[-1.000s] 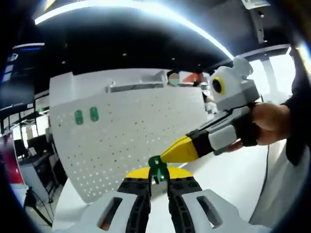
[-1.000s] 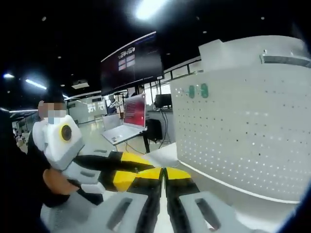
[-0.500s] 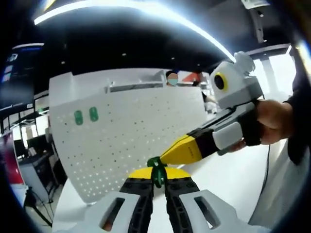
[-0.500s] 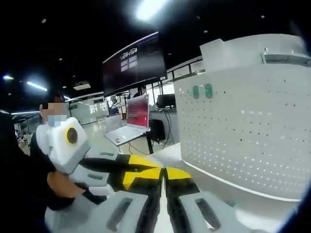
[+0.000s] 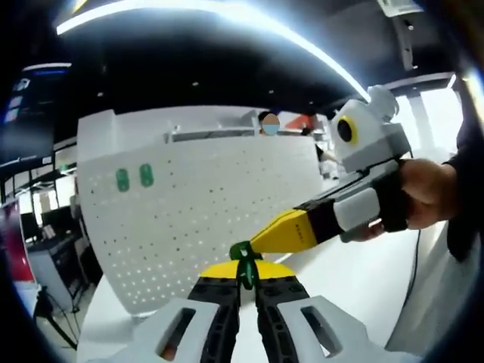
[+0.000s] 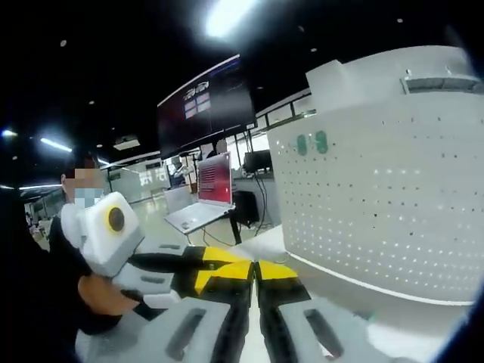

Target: Insert the hook assembly into the mounting plate slot until the hook locks in place.

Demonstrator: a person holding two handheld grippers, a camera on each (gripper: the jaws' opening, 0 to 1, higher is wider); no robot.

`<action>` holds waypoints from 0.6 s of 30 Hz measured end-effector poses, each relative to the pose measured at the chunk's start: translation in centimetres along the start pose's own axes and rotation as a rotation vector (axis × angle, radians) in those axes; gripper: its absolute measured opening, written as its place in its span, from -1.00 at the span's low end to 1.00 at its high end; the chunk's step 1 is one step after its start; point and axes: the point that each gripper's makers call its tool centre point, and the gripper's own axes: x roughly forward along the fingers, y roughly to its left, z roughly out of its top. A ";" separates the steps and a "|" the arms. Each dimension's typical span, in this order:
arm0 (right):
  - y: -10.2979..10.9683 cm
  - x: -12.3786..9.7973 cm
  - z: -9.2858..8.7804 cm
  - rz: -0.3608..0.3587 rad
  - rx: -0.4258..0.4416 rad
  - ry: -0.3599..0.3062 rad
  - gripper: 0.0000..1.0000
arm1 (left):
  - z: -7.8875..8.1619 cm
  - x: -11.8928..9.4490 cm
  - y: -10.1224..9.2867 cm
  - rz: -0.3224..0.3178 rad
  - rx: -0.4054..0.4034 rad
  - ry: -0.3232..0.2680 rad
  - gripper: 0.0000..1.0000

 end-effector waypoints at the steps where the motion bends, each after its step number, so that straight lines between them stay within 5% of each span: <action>1: 0.0 0.0 0.0 0.000 0.000 0.000 -1.00 | 0.0 0.0 0.0 -0.002 -0.008 -0.002 -0.88; 7: 0.2 0.1 0.2 0.011 0.001 -0.008 -1.00 | 0.0 -0.1 0.5 -0.017 -0.121 -0.027 -0.93; 18: 0.4 0.1 0.4 0.015 -0.023 -0.018 -0.99 | 0.2 -0.2 0.5 -0.010 -0.124 -0.038 -0.95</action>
